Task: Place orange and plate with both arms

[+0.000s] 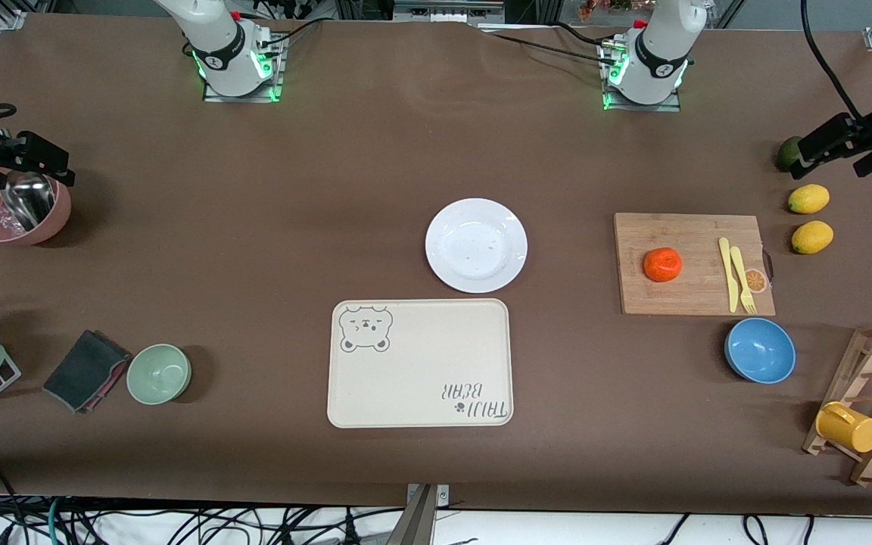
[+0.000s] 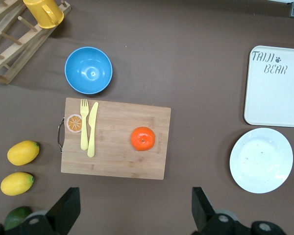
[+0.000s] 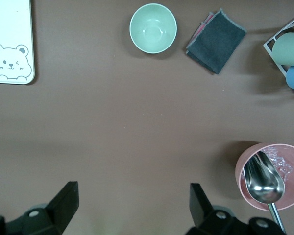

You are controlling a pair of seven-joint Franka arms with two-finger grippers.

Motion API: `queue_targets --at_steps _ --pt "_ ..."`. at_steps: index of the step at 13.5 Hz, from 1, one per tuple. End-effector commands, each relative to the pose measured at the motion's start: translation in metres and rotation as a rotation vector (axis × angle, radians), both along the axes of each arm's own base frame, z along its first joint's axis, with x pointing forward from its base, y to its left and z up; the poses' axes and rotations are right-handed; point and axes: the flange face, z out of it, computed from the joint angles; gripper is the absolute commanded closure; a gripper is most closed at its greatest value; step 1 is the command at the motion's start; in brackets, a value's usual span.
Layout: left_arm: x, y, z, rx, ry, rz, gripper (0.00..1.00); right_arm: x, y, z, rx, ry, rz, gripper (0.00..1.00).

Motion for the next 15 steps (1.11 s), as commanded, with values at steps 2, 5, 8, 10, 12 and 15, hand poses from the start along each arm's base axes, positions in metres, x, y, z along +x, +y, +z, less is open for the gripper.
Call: queue_targets --at_steps 2,5,8,10,12,15 --pt "0.007 0.007 0.008 0.031 0.021 0.023 0.0 -0.006 0.003 0.003 0.027 -0.001 -0.066 0.0" --pt "0.006 0.005 0.008 0.034 0.023 0.018 0.0 -0.006 0.004 0.003 0.029 0.0 -0.066 0.0" --pt "-0.001 0.002 0.002 0.12 0.082 -0.01 0.0 -0.006 0.003 0.003 0.027 0.0 -0.066 0.0" --pt "-0.008 0.003 0.0 0.126 0.125 -0.01 0.0 -0.006 0.004 0.003 0.029 0.002 -0.066 0.0" --pt "-0.008 0.001 0.0 0.13 0.127 -0.014 0.0 -0.006 0.004 0.003 0.029 0.001 -0.066 0.0" --pt "-0.009 -0.002 0.001 0.127 0.123 -0.011 0.0 -0.006 0.004 0.003 0.029 0.001 -0.066 0.0"
